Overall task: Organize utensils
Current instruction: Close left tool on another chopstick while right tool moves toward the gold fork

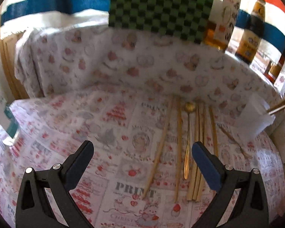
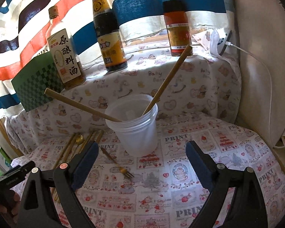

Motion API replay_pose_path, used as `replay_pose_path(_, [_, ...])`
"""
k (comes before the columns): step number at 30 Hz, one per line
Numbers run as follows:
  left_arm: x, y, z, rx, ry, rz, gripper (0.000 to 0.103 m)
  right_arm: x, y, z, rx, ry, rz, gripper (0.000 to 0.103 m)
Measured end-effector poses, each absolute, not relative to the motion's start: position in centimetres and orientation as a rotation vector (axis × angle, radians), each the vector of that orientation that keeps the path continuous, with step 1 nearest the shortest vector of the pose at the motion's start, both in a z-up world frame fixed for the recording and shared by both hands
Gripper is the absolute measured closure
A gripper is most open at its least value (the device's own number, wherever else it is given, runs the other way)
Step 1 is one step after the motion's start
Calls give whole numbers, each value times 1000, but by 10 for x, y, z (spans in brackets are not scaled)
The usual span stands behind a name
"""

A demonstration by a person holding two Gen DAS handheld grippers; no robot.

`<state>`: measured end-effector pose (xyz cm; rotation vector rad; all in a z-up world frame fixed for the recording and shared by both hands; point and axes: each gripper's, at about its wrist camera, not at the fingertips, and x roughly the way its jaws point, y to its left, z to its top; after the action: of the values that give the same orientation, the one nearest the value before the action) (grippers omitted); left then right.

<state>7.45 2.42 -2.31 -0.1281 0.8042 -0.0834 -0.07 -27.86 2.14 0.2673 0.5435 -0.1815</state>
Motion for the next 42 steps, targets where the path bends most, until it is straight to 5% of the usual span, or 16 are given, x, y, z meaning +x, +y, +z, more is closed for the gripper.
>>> replay_pose_path(9, [77, 8, -35, -84, 857, -158, 7, 4, -281, 17, 278, 574, -179, 9])
replay_pose_path(14, [79, 4, -38, -96, 893, -226, 45, 3, -280, 18, 270, 568, -189, 9])
replay_pose_path(29, [87, -1, -56, -35, 987, -217, 80, 3, -278, 19, 243, 567, -209, 9])
replay_pose_path(31, [87, -5, -58, 23, 982, -192, 97, 3, -278, 19, 233, 571, -216, 9])
replay_pose_path(39, [77, 11, -33, -87, 891, -260, 98, 21, -283, 4, 282, 692, -112, 9])
replay_pose_path(42, [63, 15, -13, -130, 790, -312, 98, 32, -293, -12, 389, 765, -37, 21])
